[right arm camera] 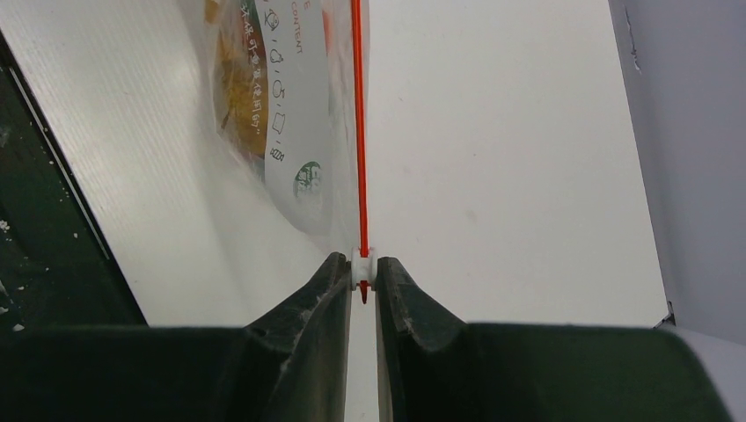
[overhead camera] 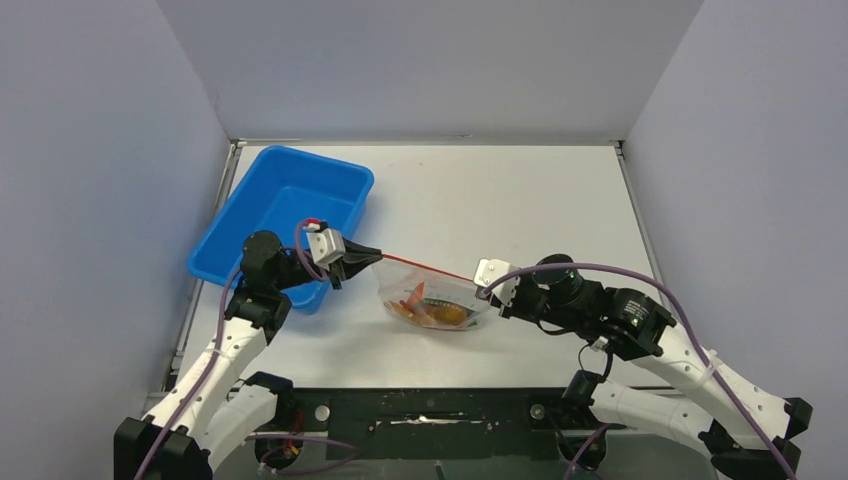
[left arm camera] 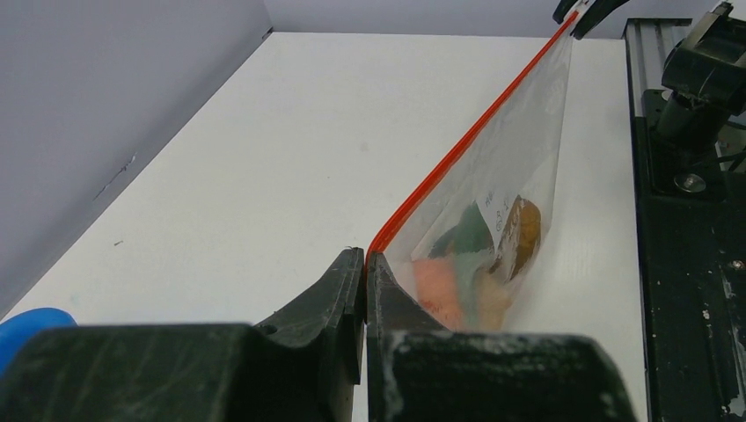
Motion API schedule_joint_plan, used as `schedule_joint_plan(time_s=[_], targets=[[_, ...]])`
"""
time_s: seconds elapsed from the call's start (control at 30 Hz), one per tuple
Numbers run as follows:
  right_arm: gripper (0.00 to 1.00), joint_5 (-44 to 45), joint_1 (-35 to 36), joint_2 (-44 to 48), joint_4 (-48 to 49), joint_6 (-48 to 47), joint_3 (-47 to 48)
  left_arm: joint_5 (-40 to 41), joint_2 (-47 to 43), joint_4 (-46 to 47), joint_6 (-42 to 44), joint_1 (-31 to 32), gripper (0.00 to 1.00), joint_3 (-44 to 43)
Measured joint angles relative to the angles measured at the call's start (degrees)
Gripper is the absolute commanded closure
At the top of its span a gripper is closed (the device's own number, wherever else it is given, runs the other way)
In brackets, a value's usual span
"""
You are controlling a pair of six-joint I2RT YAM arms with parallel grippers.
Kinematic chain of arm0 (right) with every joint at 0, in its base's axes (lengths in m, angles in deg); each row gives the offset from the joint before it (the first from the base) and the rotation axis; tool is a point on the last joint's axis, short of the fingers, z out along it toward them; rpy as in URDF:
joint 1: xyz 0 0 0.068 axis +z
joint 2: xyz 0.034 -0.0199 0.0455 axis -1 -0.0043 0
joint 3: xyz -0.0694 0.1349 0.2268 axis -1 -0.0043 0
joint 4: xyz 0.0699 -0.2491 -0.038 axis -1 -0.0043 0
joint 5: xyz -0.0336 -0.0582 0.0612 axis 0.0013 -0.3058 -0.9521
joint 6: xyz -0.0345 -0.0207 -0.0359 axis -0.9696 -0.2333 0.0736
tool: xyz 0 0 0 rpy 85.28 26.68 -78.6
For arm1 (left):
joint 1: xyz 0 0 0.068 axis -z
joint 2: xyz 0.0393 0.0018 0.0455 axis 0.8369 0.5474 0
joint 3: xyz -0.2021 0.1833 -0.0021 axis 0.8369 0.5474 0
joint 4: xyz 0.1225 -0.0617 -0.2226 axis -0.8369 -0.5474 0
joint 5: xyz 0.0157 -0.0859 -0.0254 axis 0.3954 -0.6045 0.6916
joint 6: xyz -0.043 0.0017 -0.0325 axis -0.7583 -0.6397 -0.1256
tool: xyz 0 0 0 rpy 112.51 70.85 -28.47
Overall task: Place the food in the zip-top bag and seal the zipper
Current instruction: Zip the zipper food storage bag at the center of the board.
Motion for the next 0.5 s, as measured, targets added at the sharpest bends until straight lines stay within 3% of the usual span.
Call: schedule_joint_plan(time_s=[0.5], targets=[[1.0, 0.3, 0.0, 1.3, -2.3, 2.3, 0.9, -1.5, 0.8, 0.0, -1.5, -0.1, 1.0, 0.0]])
